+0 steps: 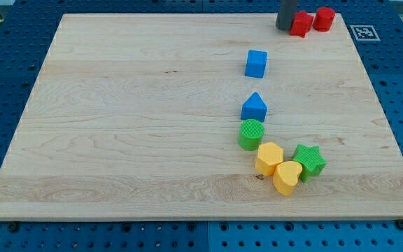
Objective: Keep arm vertically above green star
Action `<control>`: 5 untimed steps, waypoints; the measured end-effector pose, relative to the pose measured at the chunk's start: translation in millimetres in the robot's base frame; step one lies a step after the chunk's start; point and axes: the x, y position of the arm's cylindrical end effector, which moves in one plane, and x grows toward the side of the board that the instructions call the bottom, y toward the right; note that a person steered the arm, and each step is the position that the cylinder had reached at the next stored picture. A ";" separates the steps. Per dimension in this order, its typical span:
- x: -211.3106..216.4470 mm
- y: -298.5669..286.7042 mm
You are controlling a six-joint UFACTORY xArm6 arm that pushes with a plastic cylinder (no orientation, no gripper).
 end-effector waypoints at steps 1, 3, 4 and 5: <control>0.0 7.6; 29.2 -11.2; 72.4 -11.9; 114.5 -14.3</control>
